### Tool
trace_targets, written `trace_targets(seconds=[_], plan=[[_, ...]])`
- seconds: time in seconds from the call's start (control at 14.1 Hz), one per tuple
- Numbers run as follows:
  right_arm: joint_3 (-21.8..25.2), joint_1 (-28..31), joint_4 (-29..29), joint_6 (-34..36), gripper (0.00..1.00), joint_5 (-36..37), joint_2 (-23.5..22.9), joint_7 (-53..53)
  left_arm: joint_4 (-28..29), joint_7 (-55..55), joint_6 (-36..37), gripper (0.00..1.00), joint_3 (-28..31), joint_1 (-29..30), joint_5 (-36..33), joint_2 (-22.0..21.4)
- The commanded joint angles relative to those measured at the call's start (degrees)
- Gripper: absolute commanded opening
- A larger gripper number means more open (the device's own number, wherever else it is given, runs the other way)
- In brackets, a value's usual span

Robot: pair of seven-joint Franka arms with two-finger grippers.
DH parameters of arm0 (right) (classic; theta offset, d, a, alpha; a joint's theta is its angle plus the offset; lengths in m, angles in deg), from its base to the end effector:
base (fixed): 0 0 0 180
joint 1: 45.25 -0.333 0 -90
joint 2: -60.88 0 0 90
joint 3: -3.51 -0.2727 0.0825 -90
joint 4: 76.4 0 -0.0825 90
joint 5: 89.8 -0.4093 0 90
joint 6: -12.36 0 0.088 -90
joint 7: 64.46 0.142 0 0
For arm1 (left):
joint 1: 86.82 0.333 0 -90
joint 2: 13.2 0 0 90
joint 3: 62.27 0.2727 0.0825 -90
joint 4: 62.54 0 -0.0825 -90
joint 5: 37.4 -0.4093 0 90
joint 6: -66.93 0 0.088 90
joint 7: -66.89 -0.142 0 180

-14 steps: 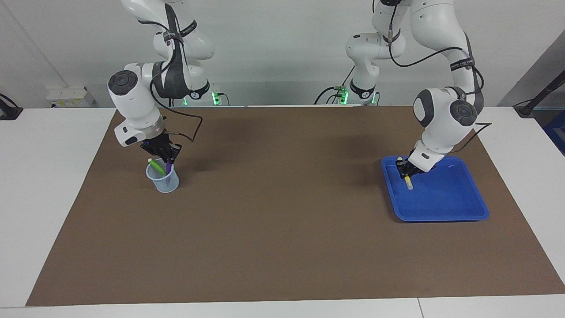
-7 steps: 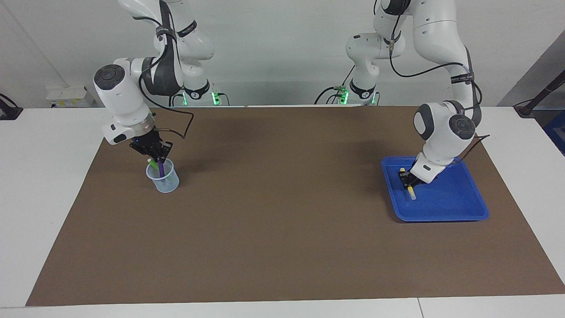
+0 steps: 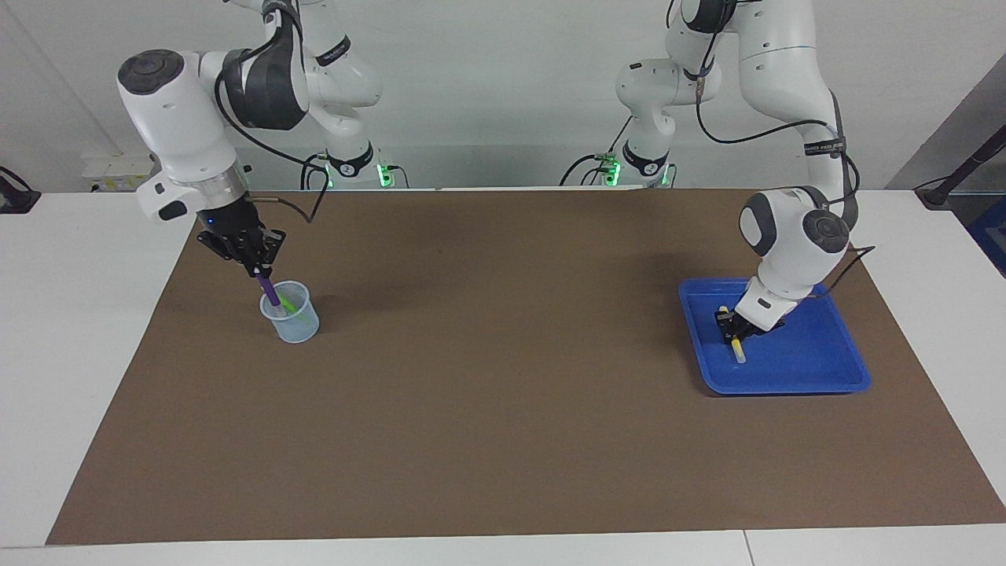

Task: Right arm passes pens to left for tray arrangement
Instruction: 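Lift the purple pen from the cup with the right gripper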

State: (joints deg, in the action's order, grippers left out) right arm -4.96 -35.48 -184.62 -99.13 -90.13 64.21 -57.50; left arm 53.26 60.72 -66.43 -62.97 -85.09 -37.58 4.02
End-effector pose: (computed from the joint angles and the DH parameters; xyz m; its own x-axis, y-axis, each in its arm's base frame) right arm 0.5870 -0.0119 0.4533 0.9829 -0.1449 0.1138 -0.1446 -0.9894 -0.0109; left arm 0.6038 0.0109 0.2087 0.9958 -0.0912 0.0061 -0.0912 -0.9958 0.0007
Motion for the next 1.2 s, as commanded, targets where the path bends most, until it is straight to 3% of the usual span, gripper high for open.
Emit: trace_targets(seconds=[0.0,0.07,0.21,0.35,0.57,0.78,0.99,1.13], plan=[[-0.3,-0.6,4.5,1.9,0.00,-4.5,-0.3,-1.6,0.2,2.3,-2.3,0.55,-0.5,1.3,-0.2,1.2],[-0.3,-1.1,5.0,1.8,0.00,-6.8,-0.1,-1.4,0.1,3.6,-2.4,0.66,-0.5,1.3,1.6,1.2],[-0.3,-2.2,6.1,1.1,0.00,-11.1,0.2,-1.0,-0.1,3.7,-2.2,0.69,-0.5,1.4,7.1,1.2],[-0.7,-4.3,6.6,-0.3,0.00,-14.7,0.2,1.8,-0.6,3.7,-1.4,0.79,-0.5,1.4,7.6,1.2],[-0.7,-8.4,5.9,-5.7,0.00,-18.5,0.1,11.7,-2.3,3.8,-0.2,0.81,-0.5,1.5,7.6,1.2],[-0.7,-12.6,5.0,-8.7,0.00,-20.1,0.4,20.5,-10.0,4.1,8.9,0.82,-0.5,2.3,8.6,1.3],[-0.7,-16.6,4.9,-12.0,0.00,-22.8,0.3,25.4,-13.7,9.2,12.9,0.82,-0.4,3.7,19.9,1.3],[-0.8,-17.8,4.8,-14.0,0.00,-23.5,0.4,26.9,-15.7,20.3,13.9,0.82,-0.4,3.2,24.6,1.3]])
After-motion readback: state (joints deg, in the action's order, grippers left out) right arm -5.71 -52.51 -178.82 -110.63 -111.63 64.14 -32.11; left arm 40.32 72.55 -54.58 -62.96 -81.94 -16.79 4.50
